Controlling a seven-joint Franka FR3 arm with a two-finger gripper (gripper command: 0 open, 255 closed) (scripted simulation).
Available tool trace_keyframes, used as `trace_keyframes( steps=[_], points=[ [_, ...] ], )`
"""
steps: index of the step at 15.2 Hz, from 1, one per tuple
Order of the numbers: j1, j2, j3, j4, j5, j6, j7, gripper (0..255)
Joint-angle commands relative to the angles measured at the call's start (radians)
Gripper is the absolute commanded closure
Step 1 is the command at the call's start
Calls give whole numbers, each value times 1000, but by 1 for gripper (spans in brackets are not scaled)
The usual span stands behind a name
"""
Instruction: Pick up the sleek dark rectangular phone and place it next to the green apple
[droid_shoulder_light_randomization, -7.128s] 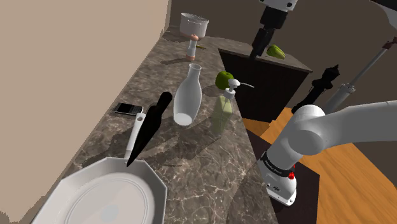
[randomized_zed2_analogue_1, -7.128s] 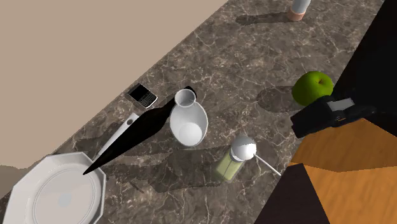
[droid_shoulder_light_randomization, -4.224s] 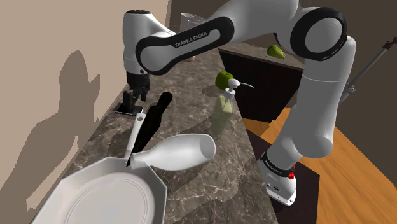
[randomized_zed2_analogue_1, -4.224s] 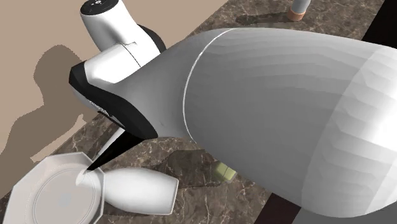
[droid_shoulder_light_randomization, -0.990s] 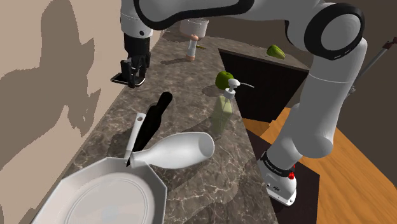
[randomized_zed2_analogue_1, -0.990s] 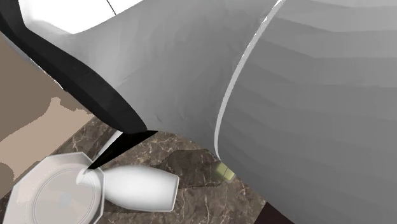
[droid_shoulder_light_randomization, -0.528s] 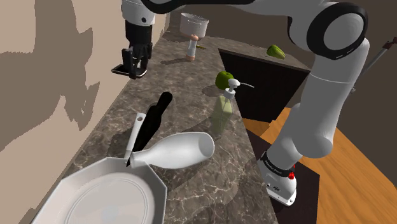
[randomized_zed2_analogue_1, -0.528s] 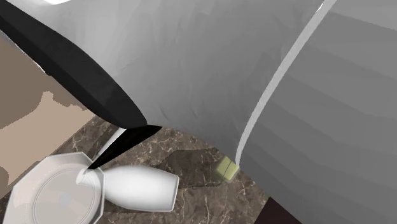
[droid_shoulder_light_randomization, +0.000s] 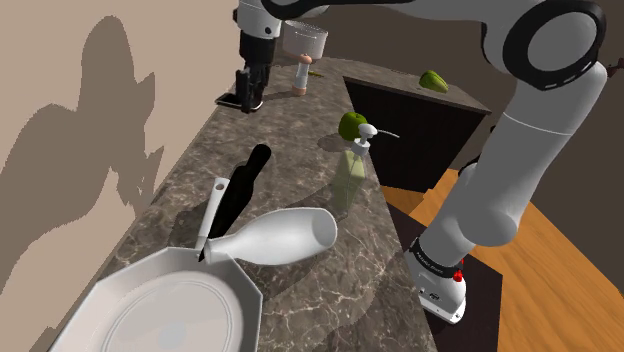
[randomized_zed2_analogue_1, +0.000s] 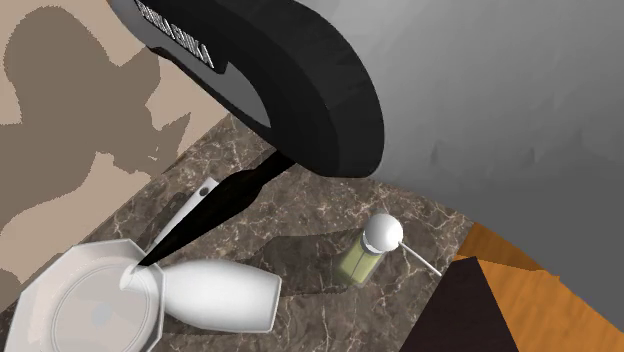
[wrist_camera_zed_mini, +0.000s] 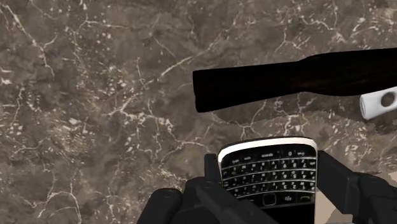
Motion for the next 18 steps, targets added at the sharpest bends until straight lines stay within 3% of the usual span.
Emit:
trace_keyframes(
  steps=[1, 9, 18],
  points=[
    [-25, -22, -18, -30, 6, 8, -46, 255],
    [-124, -84, -104, -106, 20, 21, -234, 255],
    [-231, -80, -205, -101, 25, 16, -444, 255]
  ],
)
